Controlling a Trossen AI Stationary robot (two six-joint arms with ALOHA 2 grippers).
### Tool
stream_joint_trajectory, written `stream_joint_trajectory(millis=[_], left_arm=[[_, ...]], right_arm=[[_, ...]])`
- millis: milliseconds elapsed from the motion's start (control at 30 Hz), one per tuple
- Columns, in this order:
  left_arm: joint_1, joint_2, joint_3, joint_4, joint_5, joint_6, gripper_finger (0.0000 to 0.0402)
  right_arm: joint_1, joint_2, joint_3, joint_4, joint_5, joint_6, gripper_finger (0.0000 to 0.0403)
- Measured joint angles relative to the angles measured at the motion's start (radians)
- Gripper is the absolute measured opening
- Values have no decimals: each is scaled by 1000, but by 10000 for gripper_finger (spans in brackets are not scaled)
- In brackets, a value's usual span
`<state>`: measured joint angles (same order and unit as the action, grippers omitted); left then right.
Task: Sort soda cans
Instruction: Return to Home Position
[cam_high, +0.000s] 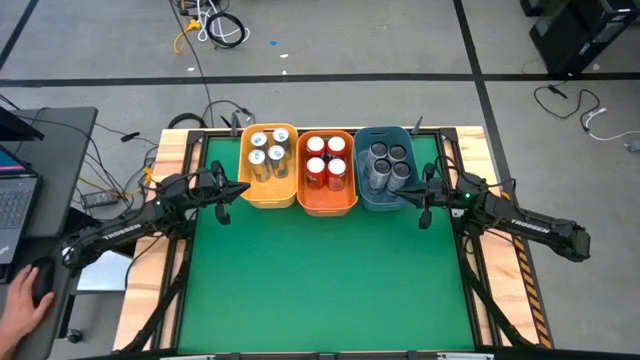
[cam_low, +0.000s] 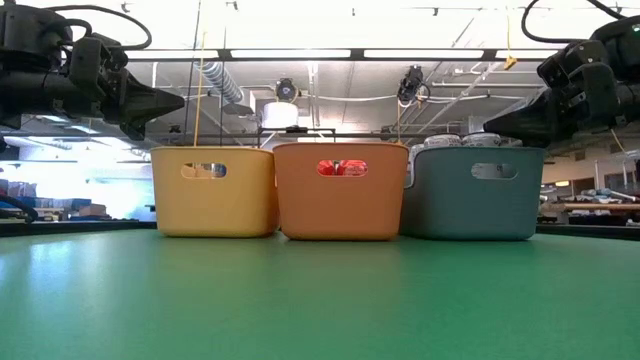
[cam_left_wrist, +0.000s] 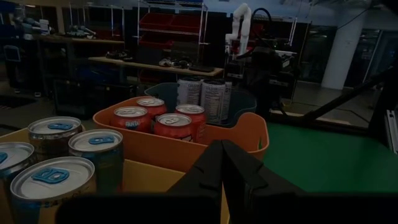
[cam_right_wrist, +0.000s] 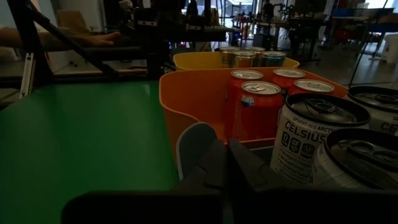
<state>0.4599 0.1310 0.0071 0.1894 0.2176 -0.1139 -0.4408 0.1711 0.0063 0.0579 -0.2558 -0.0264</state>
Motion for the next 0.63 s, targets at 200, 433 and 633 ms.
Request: stream_joint_trajectory(millis=[200,433,633], left_arm=[[0,0,0,0,0,0,12],[0,0,0,0,0,0,12],[0,0,0,0,0,0,12]], right_arm=[[0,0,0,0,0,0,5],[0,0,0,0,0,0,1],[0,0,0,0,0,0,1]])
